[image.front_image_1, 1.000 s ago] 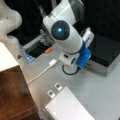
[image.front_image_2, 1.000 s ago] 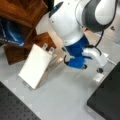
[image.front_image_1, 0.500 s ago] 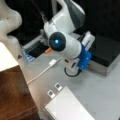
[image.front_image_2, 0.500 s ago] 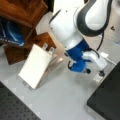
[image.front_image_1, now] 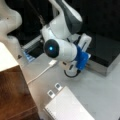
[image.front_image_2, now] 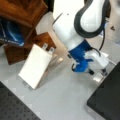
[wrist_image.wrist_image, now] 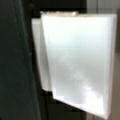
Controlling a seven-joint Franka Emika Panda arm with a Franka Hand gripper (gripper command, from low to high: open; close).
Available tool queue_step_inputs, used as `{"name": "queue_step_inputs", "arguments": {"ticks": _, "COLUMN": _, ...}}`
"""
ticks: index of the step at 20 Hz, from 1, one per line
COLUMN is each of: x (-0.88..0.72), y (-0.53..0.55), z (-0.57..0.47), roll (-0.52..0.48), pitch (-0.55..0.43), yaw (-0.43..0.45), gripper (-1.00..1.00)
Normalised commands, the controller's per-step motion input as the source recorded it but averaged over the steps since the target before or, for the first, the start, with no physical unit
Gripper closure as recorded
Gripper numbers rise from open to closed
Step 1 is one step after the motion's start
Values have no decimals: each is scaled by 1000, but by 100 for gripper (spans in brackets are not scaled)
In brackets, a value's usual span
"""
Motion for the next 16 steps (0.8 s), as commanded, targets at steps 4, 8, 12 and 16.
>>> {"name": "queue_step_inputs", "arguments": {"ticks": 4, "x": -104, "y": -37, "z": -124, "roll": 269, "pitch": -69, "yaw": -124, "gripper": -100}}
{"name": "queue_step_inputs", "arguments": {"ticks": 8, "x": -88, "y": -5, "z": -162, "roll": 309, "pitch": -80, "yaw": -94, "gripper": -100}}
{"name": "queue_step_inputs", "arguments": {"ticks": 12, "x": -81, "y": -20, "z": -187, "roll": 321, "pitch": -81, "yaw": -79, "gripper": -100}}
{"name": "queue_step_inputs", "arguments": {"ticks": 16, "x": -58, "y": -38, "z": -154, "roll": 280, "pitch": -71, "yaw": -93, "gripper": -100}}
